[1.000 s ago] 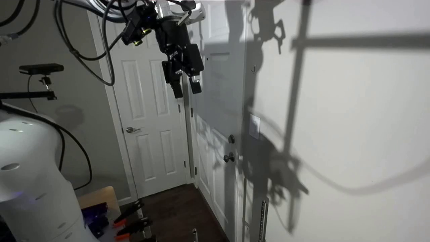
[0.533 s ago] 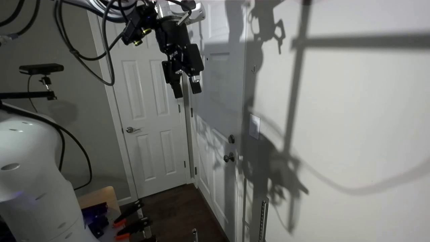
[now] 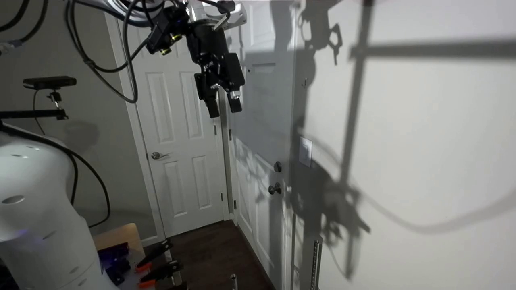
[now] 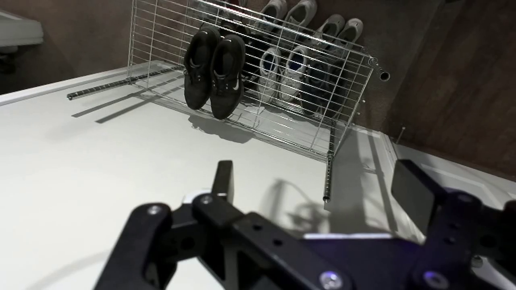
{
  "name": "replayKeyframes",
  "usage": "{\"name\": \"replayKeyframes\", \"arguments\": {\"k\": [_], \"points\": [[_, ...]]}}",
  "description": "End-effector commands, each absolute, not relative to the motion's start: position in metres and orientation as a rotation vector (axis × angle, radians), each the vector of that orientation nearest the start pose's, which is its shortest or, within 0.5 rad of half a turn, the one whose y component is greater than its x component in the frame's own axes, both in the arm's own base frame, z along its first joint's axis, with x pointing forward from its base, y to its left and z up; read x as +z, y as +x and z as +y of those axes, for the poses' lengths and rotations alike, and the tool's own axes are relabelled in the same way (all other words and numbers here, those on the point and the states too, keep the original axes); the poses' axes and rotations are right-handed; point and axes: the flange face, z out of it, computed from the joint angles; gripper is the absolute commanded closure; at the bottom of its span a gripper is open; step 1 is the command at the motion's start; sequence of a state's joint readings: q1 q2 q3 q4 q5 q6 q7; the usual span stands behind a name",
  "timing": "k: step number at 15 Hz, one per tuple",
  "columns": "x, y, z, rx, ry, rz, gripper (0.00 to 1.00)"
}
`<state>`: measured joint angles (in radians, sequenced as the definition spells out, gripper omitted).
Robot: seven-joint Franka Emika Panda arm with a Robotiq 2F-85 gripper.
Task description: Turn off the light
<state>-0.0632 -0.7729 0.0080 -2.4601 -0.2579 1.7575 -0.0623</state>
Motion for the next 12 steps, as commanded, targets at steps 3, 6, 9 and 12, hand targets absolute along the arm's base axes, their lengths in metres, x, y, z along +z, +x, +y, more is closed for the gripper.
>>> {"name": "replayKeyframes", "arguments": {"k": [3, 6, 9, 12], "points": [[0.549, 0.336, -0.047, -0.115, -3.390, -0.082, 0.00], [0.541, 0.358, -0.049, -0.256, -3.379, -0.133, 0.00], [0.524, 0.399, -0.047, -0.465, -3.336, -0.196, 0.00], [0.503, 0.438, -0.044, -0.593, -3.288, -0.252, 0.00]]}}
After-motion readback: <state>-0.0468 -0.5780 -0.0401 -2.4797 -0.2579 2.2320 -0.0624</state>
